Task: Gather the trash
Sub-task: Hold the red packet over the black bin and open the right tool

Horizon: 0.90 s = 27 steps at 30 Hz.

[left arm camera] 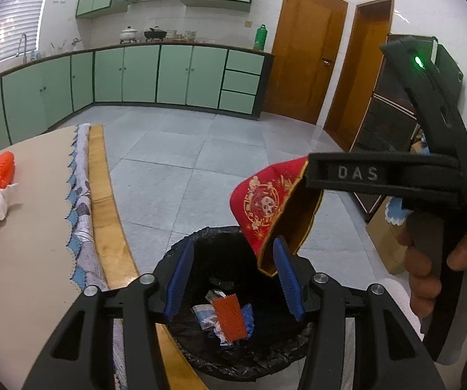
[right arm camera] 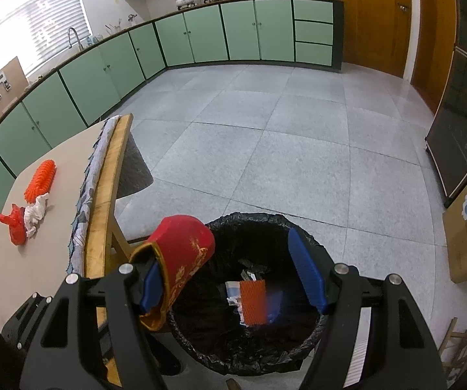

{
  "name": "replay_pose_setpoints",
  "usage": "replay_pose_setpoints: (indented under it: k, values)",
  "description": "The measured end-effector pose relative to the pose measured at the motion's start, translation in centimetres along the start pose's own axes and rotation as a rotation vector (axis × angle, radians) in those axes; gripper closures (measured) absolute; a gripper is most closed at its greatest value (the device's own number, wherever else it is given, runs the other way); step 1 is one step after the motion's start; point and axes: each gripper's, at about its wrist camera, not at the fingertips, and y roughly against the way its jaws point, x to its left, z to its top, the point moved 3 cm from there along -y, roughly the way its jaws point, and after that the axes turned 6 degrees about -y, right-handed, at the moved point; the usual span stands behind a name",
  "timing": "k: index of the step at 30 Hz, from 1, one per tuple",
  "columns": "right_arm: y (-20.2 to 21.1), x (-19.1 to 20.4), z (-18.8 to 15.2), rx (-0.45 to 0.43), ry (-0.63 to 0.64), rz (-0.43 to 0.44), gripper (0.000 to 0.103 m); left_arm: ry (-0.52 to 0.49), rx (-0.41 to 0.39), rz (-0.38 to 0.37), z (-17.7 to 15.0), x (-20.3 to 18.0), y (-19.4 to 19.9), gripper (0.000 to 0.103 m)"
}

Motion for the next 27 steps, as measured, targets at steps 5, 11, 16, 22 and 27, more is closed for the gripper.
replay_pose_setpoints:
  k: [5, 11, 16, 22, 27]
  values:
    - [0.0, 0.2, -0.2, 0.002, 0.012, 0.012, 0.035, -0.003, 0.028, 0.033, -0.3, 0.2, -1.0, 0.053]
    - [0.0, 0.2, -1.0, 0.037, 0.038, 0.043, 0.033, 0.005, 0.026, 0.059, 0.4, 1.0, -1.9, 0.053]
    - [0.2, 0.0, -1.7, 0.060, 0.060, 0.042, 0.032, -0.002, 0.023, 0.061, 0.5, 1.1, -2.3, 0.053]
    - [0.8, -0.4, -2.1, 0.081, 0.068, 0.074, 0.029, 0.003, 0.018, 0.069, 0.6, 1.5, -2.4, 0.052]
    - [1.4, -0.4, -2.4, 0.090, 0.086, 0.116, 0.027, 0.017, 0.013, 0.083, 0.9, 2.4, -2.4, 0.051]
